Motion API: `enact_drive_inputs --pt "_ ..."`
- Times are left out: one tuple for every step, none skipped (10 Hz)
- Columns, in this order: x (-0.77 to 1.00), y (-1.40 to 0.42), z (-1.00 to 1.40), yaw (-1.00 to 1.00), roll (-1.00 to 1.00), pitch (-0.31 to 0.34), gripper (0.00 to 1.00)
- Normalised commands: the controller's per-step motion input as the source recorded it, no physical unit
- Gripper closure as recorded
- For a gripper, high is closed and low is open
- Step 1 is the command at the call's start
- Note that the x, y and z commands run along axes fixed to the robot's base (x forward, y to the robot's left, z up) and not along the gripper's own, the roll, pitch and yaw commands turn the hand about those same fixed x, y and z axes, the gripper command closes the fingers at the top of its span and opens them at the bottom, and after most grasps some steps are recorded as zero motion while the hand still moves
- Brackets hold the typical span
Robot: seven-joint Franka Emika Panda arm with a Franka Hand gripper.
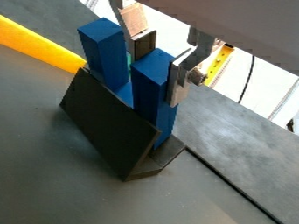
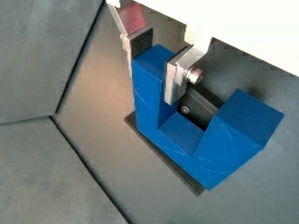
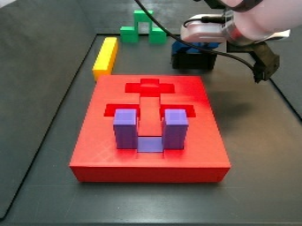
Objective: Pick up the blue object. Move up. Place the blue object on the fixture. Regrasp the blue object. Move to above the board. Insert the blue object.
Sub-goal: Regrasp the blue object, then move to above the board.
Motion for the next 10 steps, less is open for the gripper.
enact_drive_inputs --pt "0.0 0.0 0.0 0.0 0.0 0.0 1.0" --pt "0.0 0.0 0.0 0.0 0.0 0.0 1.0" --pt "0.0 0.0 0.0 0.0 0.0 0.0 1.0" --pt "0.0 0.0 0.0 0.0 0.0 0.0 1.0" --pt "0.0 0.0 0.0 0.0 0.0 0.0 1.0" --pt "0.0 0.0 0.0 0.0 0.0 0.0 1.0" --pt "0.0 0.0 0.0 0.0 0.0 0.0 1.0" --pt "0.0 0.0 0.0 0.0 0.0 0.0 1.0" --pt "0.0 0.0 0.0 0.0 0.0 0.0 1.0" --pt "0.0 0.0 1.4 0.0 0.0 0.0 1.0"
